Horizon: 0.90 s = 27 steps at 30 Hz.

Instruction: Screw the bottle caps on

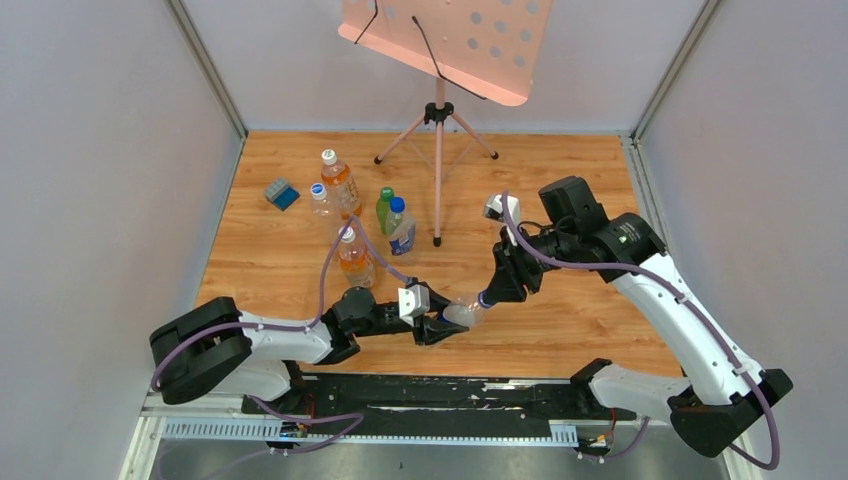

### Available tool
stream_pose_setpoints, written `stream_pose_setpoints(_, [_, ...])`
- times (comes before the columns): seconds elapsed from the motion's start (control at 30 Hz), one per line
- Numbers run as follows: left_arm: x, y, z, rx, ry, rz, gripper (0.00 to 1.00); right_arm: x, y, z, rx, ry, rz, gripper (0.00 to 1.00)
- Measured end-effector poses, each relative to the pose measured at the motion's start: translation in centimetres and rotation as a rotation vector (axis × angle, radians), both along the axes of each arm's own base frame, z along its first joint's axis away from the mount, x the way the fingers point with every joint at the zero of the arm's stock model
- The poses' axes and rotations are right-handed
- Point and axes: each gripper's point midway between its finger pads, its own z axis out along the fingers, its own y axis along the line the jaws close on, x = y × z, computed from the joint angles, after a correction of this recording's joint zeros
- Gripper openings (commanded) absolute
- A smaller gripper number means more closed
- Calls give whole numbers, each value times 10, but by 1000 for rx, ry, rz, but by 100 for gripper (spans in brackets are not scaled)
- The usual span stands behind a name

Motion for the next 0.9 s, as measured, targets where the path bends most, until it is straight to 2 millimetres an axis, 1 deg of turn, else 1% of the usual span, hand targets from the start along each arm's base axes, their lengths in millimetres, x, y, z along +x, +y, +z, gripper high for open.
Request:
stream_pose_setpoints(0.13, [-2,3,-3,28,12,-3,17,0,4,-4,-16,5,30,3])
stream_pose_setpoints(0.33, [-3,13,-8,71,50,-14,16,-5,11,-10,-45,-3,94,2])
stream_pose_setpoints(0.47, [-5,18,-6,77,89,-32,16,-5,16,-10,-40,-22,129,1])
stream_pose_setpoints(0.6, [-7,21,0,60,128,-46,12,-5,20,-3,-9,-57,160,0])
stream_pose_setpoints(0.9, [-4,33,16,29,214,-14,11,6,33,12,61,-179,212,0])
